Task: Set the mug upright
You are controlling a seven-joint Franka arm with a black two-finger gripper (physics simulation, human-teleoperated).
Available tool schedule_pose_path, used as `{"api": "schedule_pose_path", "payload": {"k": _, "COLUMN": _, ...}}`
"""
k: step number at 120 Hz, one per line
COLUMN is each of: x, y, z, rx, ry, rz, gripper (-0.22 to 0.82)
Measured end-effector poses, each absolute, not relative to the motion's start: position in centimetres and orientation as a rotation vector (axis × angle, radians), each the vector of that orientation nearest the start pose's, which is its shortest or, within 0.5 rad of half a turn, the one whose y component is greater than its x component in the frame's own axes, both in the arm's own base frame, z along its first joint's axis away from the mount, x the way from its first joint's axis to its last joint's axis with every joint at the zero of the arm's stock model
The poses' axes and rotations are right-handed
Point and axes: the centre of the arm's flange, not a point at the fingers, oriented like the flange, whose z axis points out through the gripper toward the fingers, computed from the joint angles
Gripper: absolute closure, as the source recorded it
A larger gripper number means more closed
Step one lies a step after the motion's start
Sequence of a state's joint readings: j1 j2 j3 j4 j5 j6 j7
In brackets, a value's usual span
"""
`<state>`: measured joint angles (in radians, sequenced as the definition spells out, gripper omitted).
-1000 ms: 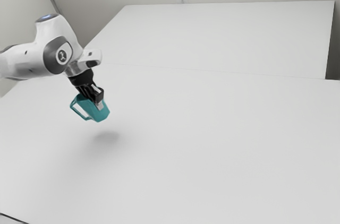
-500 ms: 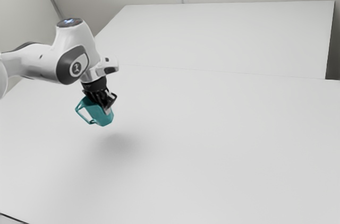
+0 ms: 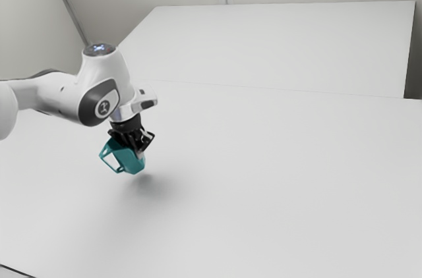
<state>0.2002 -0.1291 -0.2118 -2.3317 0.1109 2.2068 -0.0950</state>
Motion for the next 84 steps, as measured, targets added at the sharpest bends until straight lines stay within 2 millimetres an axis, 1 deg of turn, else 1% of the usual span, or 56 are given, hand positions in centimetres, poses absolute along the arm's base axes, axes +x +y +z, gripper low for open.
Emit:
{"api": "schedule_pose_path", "payload": {"k": 20, "x": 48.6, "y": -0.3, "z": 37.8, "rx": -3.027, "ry": -0.098, "rz": -0.011, "gripper": 0.78}}
{"api": "schedule_pose_path", "payload": {"k": 59, "x": 48.8, "y": -0.4, "z": 35.6, "rx": -3.032, "ry": -0.200, "rz": 0.012, "gripper": 0.78}}
{"api": "schedule_pose_path", "payload": {"k": 84, "x": 49.0, "y": -0.4, "z": 34.6, "rx": -3.034, "ry": -0.243, "rz": 0.020, "gripper": 0.78}}
